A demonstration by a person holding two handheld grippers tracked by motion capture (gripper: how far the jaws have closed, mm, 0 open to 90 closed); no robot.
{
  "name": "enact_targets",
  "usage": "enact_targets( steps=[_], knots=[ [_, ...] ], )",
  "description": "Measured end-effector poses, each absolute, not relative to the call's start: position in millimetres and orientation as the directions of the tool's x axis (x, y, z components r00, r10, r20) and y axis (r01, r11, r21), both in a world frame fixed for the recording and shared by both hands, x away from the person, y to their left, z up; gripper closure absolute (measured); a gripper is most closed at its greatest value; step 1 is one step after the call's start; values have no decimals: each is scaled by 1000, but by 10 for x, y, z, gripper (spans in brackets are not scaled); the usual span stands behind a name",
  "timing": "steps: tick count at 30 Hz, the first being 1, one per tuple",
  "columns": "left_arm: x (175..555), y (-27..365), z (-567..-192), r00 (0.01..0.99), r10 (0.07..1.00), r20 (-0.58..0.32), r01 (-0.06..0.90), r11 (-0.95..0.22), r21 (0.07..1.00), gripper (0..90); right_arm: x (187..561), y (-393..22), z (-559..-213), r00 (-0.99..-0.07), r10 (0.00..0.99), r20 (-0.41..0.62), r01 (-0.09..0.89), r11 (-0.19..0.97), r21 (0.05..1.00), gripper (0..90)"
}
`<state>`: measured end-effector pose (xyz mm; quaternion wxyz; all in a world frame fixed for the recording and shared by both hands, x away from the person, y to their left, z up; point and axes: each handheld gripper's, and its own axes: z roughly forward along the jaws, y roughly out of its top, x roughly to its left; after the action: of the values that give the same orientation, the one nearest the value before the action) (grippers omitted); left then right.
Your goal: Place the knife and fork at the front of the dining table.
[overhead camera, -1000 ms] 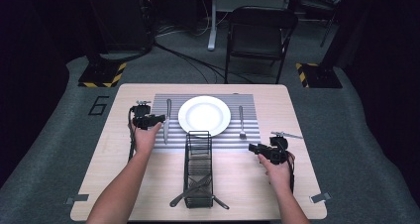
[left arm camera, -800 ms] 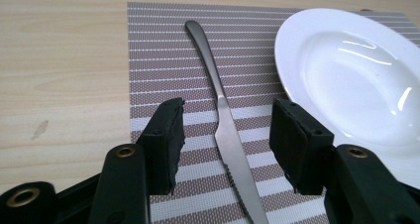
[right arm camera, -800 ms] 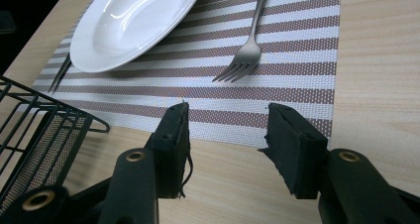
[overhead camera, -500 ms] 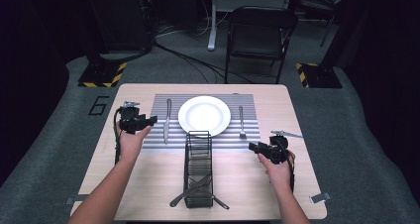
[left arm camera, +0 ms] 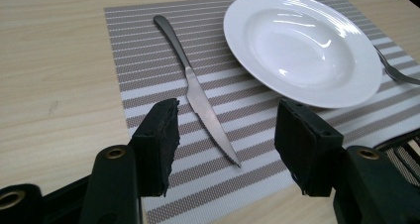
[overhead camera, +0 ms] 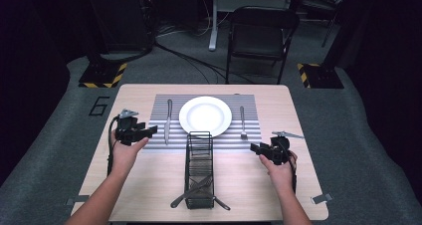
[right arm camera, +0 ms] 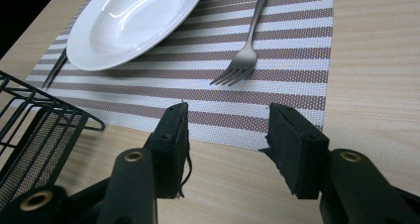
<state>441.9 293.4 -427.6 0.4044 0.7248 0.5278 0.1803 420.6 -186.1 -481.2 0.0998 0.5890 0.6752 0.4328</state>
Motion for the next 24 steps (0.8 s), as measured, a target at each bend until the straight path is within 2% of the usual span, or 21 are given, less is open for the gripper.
enact_targets(
  steps=[8,24],
  knots=[
    [4214,2990,-4356,401,907,-127,623,-168,764,425,4199,-1869,-4807,-289,884,368,705,-64,707,505],
    [3887,3169,-4821,433,888,-153,633,-179,753,416,4195,-1831,-4836,-296,890,347,711,-37,703,504]
  ],
)
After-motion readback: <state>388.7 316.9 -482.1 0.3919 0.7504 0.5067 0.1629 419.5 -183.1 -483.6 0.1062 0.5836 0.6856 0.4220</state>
